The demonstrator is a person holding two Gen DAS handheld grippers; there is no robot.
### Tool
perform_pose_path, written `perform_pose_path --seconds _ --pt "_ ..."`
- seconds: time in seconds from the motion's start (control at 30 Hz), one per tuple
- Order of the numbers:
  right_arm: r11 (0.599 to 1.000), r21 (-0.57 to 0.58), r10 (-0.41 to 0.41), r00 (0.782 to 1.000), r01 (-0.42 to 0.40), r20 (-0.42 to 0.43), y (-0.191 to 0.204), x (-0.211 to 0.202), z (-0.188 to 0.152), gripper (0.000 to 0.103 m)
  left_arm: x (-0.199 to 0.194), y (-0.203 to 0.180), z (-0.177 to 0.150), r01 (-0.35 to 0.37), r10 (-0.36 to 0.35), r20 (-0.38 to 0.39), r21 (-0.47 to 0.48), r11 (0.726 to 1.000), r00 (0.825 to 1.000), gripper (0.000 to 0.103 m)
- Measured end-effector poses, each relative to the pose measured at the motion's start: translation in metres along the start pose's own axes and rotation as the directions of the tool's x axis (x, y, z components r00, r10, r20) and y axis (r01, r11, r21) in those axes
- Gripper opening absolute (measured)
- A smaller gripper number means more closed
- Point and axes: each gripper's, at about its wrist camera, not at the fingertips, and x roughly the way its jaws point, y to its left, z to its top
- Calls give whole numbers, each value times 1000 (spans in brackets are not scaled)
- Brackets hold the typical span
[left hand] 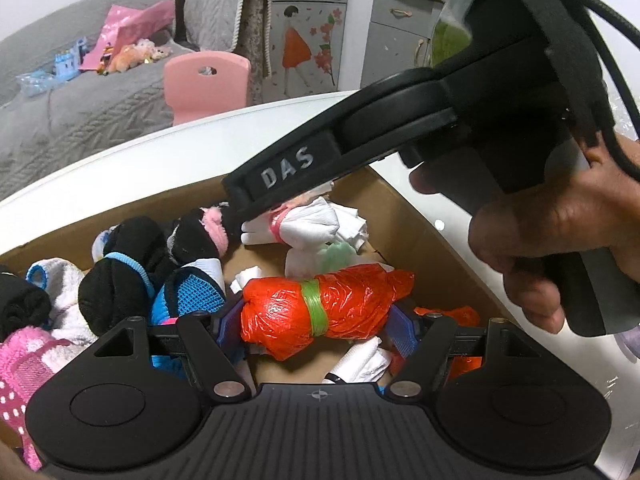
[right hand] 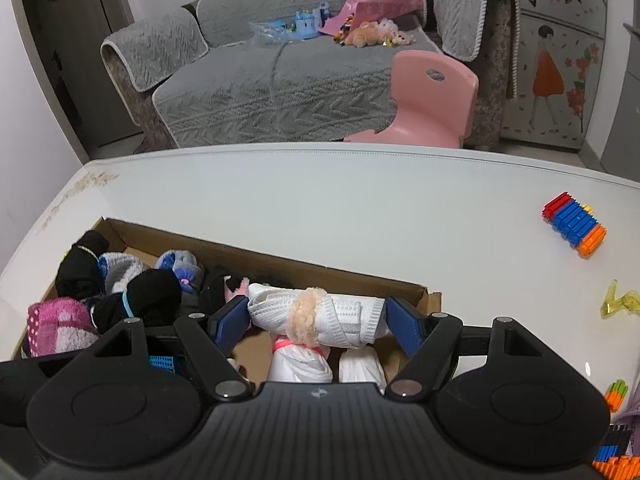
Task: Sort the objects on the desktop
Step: 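Carry both bundles over the box, then lower both bundles into the box and open both tools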
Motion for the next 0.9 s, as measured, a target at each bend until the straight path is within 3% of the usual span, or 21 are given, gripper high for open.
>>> perform_pose_path --seconds 0.27,0.33,0.47,0.57,0.9 --pt "1000 0 1 1000 -1 -1 3 5 -2 72 0 -3 -3 -7 7 11 -2 1000 1000 79" --pt "1000 -2 1 1000 -1 14 4 0 -2 72 -1 -3 -3 4 -4 10 -8 1000 1000 85" --pt "1000 9 -1 998 0 68 3 -14 0 98 -8 -10 -3 -2 1 21 8 1000 1000 97" --pt "1000 4 1 996 -1 86 4 -23 0 98 -13 -15 -4 -34 33 32 21 999 999 102" --pt "1000 -11 -5 991 7 137 12 -37 3 98 -35 -21 -5 -93 91 46 37 995 995 102"
